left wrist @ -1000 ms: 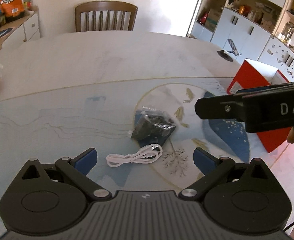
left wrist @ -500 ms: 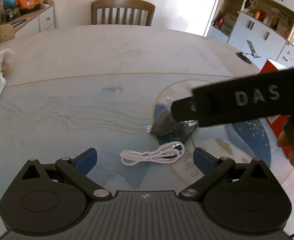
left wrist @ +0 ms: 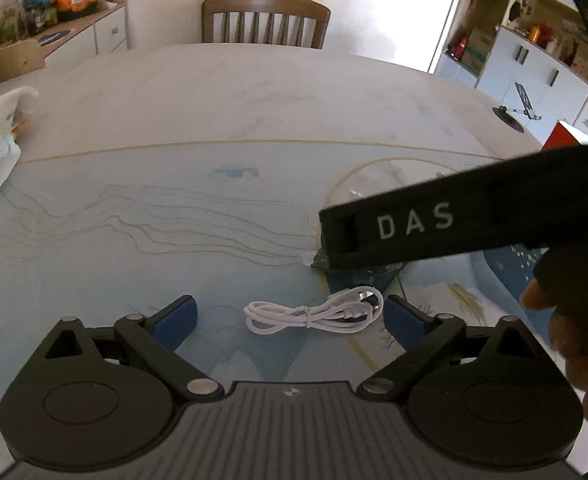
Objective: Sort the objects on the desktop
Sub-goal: 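Move right tool to the clear bag of black items while left tool moves to the white cable, then close right tool on the clear bag while left tool closes on the white cable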
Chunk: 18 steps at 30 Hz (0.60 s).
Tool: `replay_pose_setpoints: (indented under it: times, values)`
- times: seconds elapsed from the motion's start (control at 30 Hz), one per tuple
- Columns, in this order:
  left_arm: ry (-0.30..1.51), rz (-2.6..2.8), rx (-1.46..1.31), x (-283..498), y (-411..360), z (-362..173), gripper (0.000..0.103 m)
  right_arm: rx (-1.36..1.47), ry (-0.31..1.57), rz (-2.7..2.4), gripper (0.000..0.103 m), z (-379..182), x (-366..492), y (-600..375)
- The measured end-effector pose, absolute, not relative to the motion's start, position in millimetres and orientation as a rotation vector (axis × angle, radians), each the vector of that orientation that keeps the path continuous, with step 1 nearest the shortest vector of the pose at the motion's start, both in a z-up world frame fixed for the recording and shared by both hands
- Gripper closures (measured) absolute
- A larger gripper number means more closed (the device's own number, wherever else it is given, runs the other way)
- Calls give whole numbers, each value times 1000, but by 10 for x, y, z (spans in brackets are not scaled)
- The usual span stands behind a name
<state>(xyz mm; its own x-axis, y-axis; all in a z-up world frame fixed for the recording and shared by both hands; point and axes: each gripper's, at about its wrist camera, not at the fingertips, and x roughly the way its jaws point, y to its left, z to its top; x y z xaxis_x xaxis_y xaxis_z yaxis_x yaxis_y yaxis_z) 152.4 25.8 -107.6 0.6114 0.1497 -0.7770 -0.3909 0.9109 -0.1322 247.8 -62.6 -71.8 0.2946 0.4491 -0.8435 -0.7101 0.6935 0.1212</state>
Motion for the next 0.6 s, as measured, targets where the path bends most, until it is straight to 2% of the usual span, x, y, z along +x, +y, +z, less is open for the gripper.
replay_pose_setpoints:
  times: [0.3, 0.4, 0.47, 0.6]
  values:
    - [855, 325, -296, 1558, 256, -1093, 12, -320, 1050, 757, 31, -841, 2532, -600]
    - [862, 331, -281, 1565, 222, -1093, 12, -308, 1048, 744, 40, -847, 2562, -633]
    - [865, 336, -271, 1563, 203, -1088, 15, -312, 1042, 740, 50, -839, 2583, -654]
    - [868, 327, -258, 1577, 150, -1071, 19, -322, 1043, 718, 52, -826, 2647, -737]
